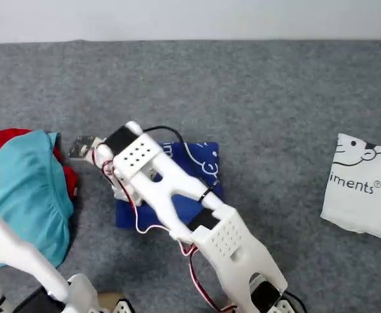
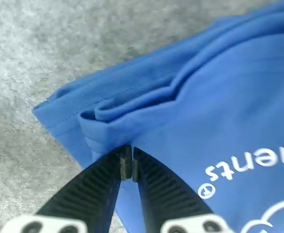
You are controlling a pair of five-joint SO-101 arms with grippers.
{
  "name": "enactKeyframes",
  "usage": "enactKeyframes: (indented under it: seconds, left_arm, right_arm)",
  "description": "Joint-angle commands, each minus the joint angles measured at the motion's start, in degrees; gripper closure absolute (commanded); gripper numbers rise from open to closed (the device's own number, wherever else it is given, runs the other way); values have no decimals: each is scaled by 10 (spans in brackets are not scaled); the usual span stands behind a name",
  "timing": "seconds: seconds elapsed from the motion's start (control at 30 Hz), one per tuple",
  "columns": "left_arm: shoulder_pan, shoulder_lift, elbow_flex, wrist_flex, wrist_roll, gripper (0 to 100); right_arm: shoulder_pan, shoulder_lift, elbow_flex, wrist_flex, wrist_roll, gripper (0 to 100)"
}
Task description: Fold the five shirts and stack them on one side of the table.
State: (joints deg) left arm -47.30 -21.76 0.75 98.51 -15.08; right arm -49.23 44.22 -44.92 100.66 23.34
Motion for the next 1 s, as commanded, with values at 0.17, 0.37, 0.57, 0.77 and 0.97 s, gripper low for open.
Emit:
enactKeyframes:
  seconds: [0.17, 0.37, 0.57, 0.77, 0.97]
  left_arm:
    - [-16, -23, -17, -10, 1, 992]
    - [-17, -24, -17, -7, 1, 992]
    - [-17, -24, -18, -2, 0, 992]
    - [-17, -23, -17, -2, 0, 992]
    - [-17, -21, -17, -1, 0, 992]
  right_arm:
    - [38, -105, -16, 22, -5, 990]
    - [-27, -136, -12, 23, -6, 990]
    - [-62, -131, -12, 22, -45, 870]
    - [-62, -62, -12, 22, -64, 871]
    - [-60, 4, -16, 22, -62, 911]
